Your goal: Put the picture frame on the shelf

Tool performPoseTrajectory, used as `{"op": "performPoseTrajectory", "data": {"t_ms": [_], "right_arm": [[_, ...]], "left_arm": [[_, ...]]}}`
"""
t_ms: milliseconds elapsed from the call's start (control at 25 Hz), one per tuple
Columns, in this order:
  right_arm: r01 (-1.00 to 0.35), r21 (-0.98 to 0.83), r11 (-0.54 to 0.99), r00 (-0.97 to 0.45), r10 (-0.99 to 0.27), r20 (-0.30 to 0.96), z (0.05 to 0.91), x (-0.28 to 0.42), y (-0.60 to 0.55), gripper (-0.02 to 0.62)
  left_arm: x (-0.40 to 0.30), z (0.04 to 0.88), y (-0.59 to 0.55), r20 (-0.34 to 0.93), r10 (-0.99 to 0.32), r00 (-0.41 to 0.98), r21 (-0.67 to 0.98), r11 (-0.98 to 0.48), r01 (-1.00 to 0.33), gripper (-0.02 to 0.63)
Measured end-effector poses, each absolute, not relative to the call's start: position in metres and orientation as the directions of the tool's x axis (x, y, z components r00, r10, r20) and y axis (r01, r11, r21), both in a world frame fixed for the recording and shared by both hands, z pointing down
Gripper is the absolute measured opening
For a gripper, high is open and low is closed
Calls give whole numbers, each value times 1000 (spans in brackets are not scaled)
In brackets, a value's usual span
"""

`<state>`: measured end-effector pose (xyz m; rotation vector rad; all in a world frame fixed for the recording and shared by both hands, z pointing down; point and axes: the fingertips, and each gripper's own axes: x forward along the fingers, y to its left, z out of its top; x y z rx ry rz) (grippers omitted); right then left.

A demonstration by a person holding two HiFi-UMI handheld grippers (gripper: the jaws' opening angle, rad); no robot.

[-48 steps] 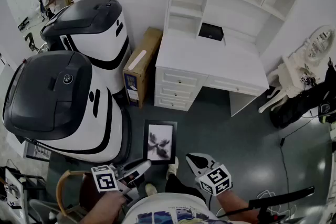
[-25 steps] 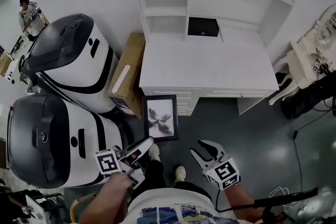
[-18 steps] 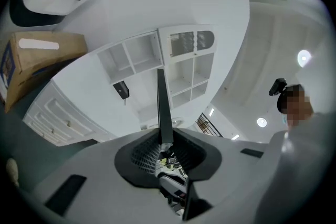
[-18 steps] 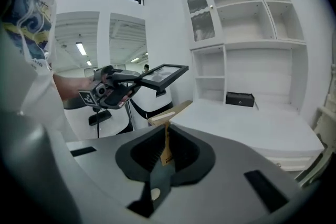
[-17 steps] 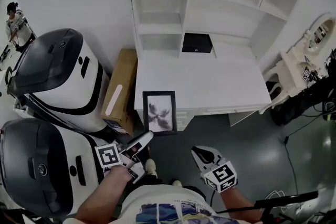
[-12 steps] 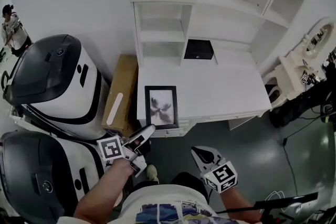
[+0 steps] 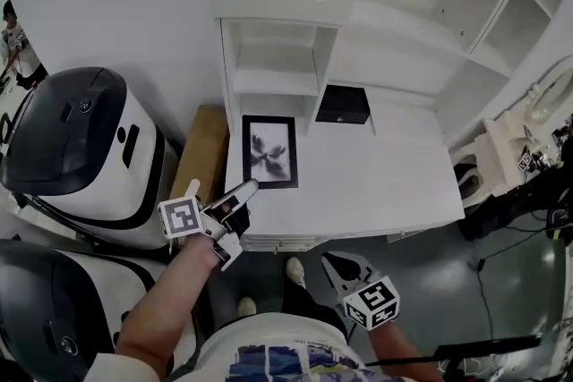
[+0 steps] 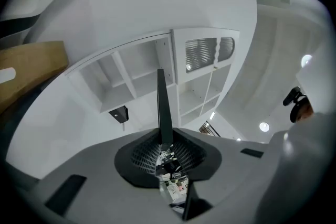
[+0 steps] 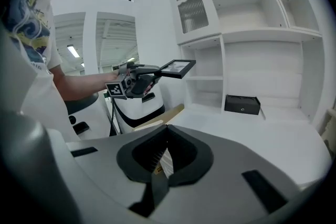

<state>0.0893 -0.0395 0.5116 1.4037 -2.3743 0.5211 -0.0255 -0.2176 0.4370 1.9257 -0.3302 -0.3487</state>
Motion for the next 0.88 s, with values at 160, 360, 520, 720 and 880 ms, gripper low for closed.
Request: {"op": "performPoseTrajectory", "data": {"t_ms": [160,360,520,720,880], "right_arm": [[-857,-125,500,-498,-739,453,505,130,-81,25],[-839,-156,521,-530,-721,445,509,175,-126,25],[-808,-175,563,-574,-683,451,515,191,-149,25],[-774,-167,611,-608,-642,467,520,204,-168,25],[-769,-180,613,-613,-630,476,524,217,-178,25]], "left_arm": [[4,435,-276,-71,-430,900,929,-356,-97,78],[36,435,-350,-37,-465,884,911,-379,-161,78],[59,437,-393,-16,-479,878,913,-364,-182,78],[78,448,-433,46,-496,867,893,-369,-258,78],[89,454,-460,78,-510,856,889,-353,-291,78]]}}
